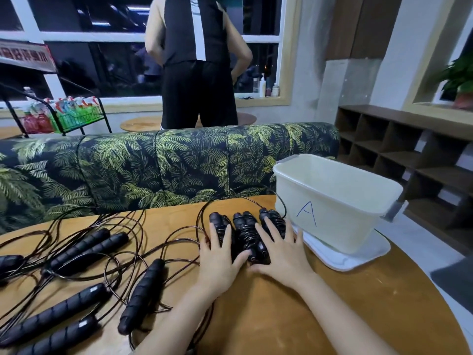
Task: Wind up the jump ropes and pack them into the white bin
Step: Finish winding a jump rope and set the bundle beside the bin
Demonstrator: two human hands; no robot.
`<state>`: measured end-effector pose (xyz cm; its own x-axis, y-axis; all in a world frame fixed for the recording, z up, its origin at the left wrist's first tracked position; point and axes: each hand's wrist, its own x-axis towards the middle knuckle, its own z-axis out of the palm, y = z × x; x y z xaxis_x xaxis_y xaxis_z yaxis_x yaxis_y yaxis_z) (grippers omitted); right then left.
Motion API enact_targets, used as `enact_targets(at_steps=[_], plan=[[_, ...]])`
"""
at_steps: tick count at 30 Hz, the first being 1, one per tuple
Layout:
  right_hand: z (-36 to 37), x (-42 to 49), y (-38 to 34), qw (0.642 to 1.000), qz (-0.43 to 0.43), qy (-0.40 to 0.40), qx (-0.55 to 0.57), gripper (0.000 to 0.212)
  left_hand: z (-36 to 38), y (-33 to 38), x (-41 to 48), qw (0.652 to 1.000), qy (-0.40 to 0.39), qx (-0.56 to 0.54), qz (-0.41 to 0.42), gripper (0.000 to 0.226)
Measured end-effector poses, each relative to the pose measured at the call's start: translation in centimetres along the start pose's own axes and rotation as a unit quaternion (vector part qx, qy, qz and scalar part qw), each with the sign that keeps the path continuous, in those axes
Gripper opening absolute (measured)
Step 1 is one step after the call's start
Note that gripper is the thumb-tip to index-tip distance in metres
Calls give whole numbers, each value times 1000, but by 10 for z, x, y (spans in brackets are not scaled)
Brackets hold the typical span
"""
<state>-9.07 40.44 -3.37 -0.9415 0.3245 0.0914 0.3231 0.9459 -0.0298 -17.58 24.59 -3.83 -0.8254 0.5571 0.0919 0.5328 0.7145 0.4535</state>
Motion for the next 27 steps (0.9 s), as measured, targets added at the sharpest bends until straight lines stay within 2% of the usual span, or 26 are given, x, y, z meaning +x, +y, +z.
enact_targets(at_steps=[1, 3, 6, 9, 10, 12, 15, 18, 20, 22, 24, 27], plan=[[0, -2, 1, 1000, -6, 5, 4, 106, 1, 1, -1, 999, 14, 43, 15, 79], [0, -4, 2, 1000, -5, 9, 3, 103, 3, -1, 1, 997, 26, 53, 40, 81], [6, -2, -3, 1000, 23, 4, -2, 116, 6, -8, 6, 999, 11, 20, 32, 82], [0, -2, -10, 999, 48, -14, -5, 121, 1, -6, 10, 999, -14, 48, 21, 82], [-4, -5, -12, 999, 50, -19, -5, 114, -3, -6, 10, 997, -26, 66, 20, 81], [-13, -14, -19, 999, 40, -16, -14, 88, -14, -6, 2, 994, -43, 99, 24, 78], [-31, -36, -36, 999, 4, 7, -34, 69, -36, -11, -28, 991, -41, 117, 48, 68], [-43, -67, -66, 999, -38, 30, -3, 60, -66, -34, -68, 991, 17, 113, 72, 44], [-45, -89, -93, 996, -74, 44, 31, 53, -84, -60, -89, 994, 61, 81, 34, 35], [-45, -109, -121, 989, -114, 33, 86, 48, -99, -87, -103, 994, 87, 65, -23, 36], [-41, -123, -147, 980, -155, -11, 124, 49, -106, -105, -109, 994, 71, 71, -44, 47], [-27, -130, -170, 969, -217, -56, 101, 59, -110, -114, -111, 994, 34, 89, -59, 54]])
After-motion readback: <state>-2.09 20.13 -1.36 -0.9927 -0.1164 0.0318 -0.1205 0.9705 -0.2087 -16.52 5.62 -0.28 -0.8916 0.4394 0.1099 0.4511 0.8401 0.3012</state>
